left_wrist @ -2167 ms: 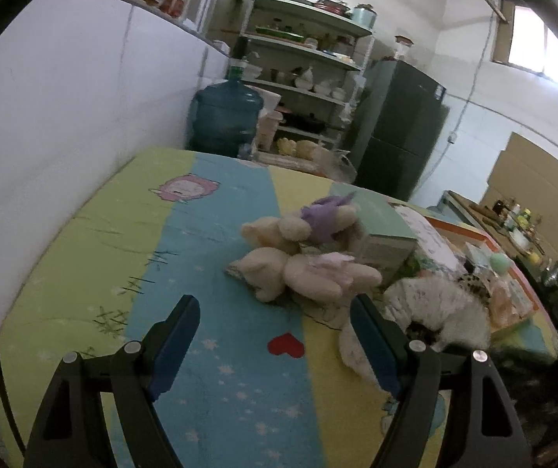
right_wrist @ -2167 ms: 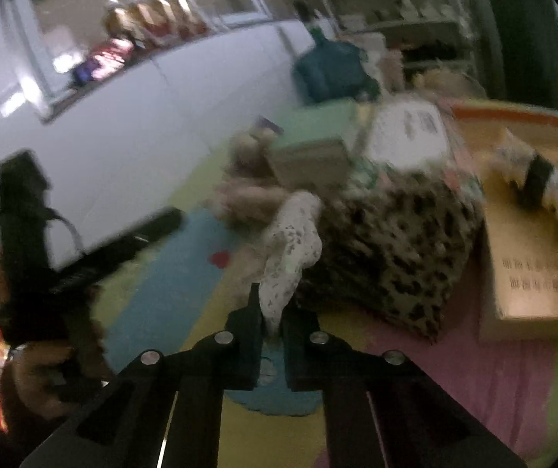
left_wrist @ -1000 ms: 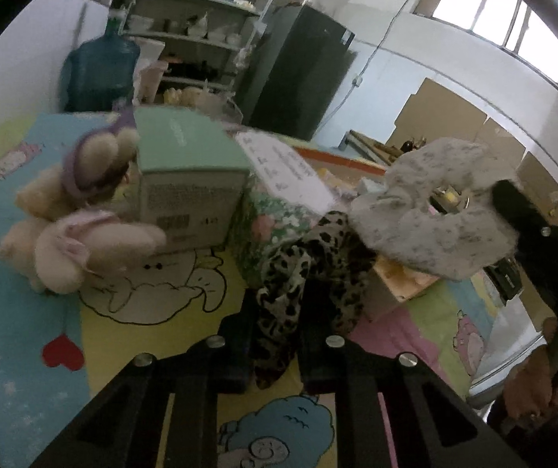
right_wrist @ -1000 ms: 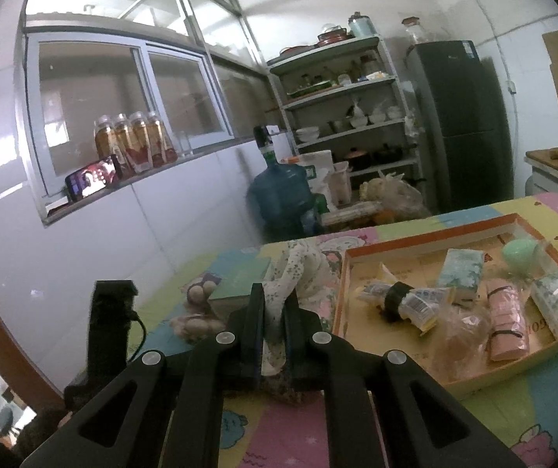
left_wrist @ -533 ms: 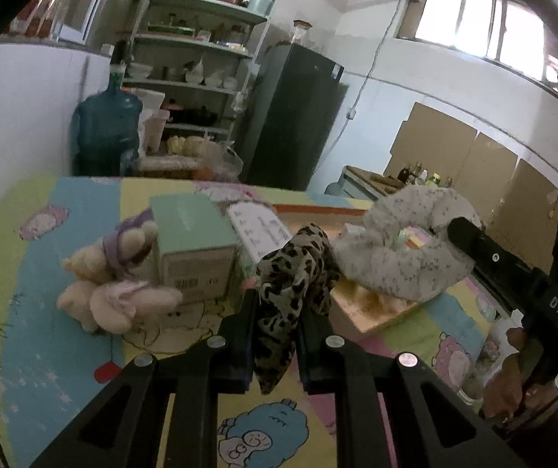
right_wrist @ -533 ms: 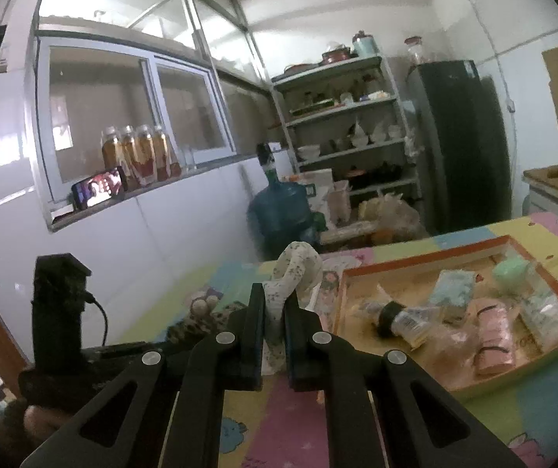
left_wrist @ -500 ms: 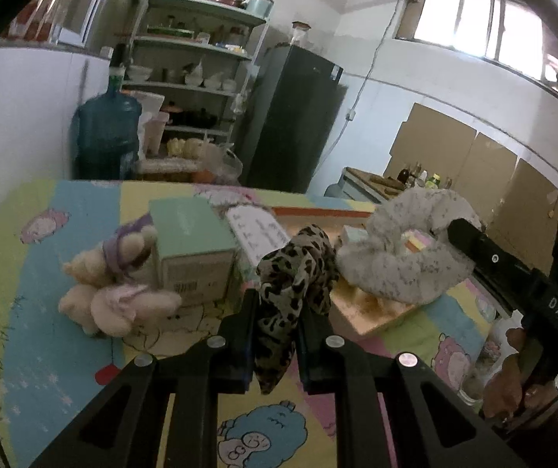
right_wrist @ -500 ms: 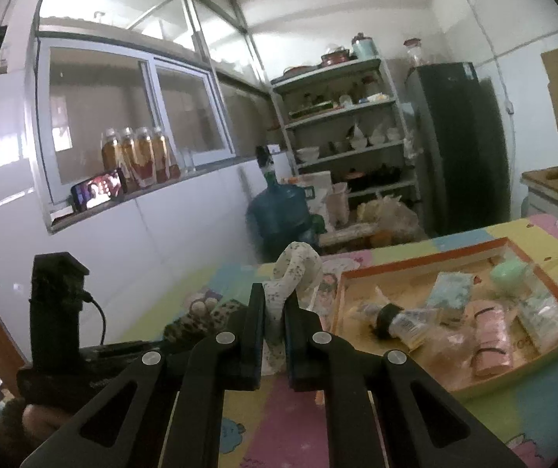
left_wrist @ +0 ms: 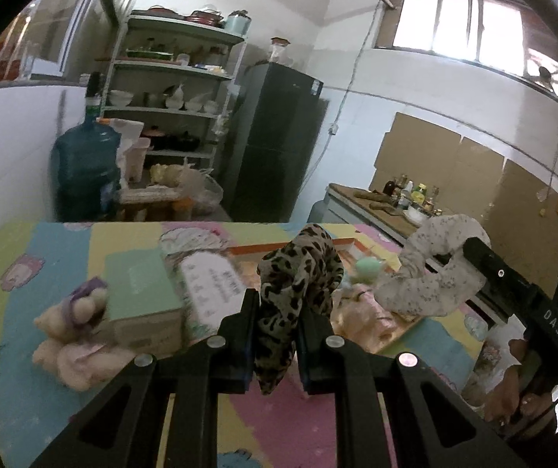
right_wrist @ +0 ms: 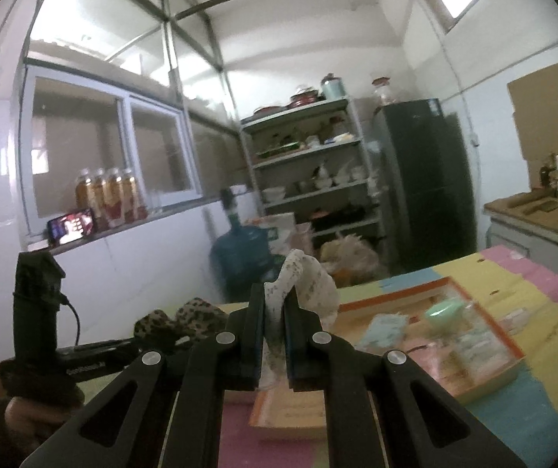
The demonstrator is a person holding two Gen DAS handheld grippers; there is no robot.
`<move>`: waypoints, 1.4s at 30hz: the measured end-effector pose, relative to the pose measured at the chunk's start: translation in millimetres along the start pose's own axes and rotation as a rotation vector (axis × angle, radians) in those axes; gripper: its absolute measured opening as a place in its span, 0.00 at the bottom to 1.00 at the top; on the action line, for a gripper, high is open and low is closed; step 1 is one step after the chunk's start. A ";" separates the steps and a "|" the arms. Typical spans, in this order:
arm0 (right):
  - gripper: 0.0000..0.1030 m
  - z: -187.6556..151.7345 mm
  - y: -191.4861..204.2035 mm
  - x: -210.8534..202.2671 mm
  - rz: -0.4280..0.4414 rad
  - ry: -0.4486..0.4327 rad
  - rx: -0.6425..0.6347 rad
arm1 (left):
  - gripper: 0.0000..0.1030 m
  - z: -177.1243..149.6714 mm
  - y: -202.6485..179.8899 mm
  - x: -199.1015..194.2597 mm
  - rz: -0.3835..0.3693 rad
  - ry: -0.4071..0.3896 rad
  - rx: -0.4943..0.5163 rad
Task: Organize soft objects
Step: 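Carry both scrunchies over the tray with both tools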
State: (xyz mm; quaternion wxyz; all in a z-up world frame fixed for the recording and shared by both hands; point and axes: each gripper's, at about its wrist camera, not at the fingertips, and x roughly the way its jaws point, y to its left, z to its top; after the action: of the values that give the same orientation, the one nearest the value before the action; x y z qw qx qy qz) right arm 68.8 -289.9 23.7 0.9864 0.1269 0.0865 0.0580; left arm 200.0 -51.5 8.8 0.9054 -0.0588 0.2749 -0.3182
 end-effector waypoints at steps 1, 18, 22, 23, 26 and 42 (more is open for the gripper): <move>0.10 1.1 -5.1 -1.3 -0.011 -0.003 0.004 | 0.17 2.2 -2.8 3.3 -0.007 -0.002 0.004; 0.10 13.0 -69.4 5.3 -0.087 -0.021 0.041 | 0.17 26.9 -45.1 74.1 -0.030 0.004 0.029; 0.10 16.4 -81.6 13.8 -0.079 -0.017 0.050 | 0.17 31.9 -47.2 92.8 -0.018 0.021 0.021; 0.10 17.3 -85.1 15.1 -0.076 -0.018 0.054 | 0.17 33.4 -48.4 97.7 -0.013 0.023 0.021; 0.10 20.5 -94.0 23.5 -0.068 -0.015 0.064 | 0.17 35.7 -50.9 110.5 -0.002 0.033 0.023; 0.10 29.8 -135.2 72.0 -0.042 0.025 0.133 | 0.17 44.3 -59.8 169.8 0.010 0.094 0.014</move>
State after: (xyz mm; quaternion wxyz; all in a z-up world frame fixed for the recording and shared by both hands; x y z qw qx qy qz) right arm 157.2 -417.2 5.7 0.9757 0.1897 0.1048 0.0332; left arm 301.0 -205.1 -15.3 0.8935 -0.0362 0.3151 -0.3179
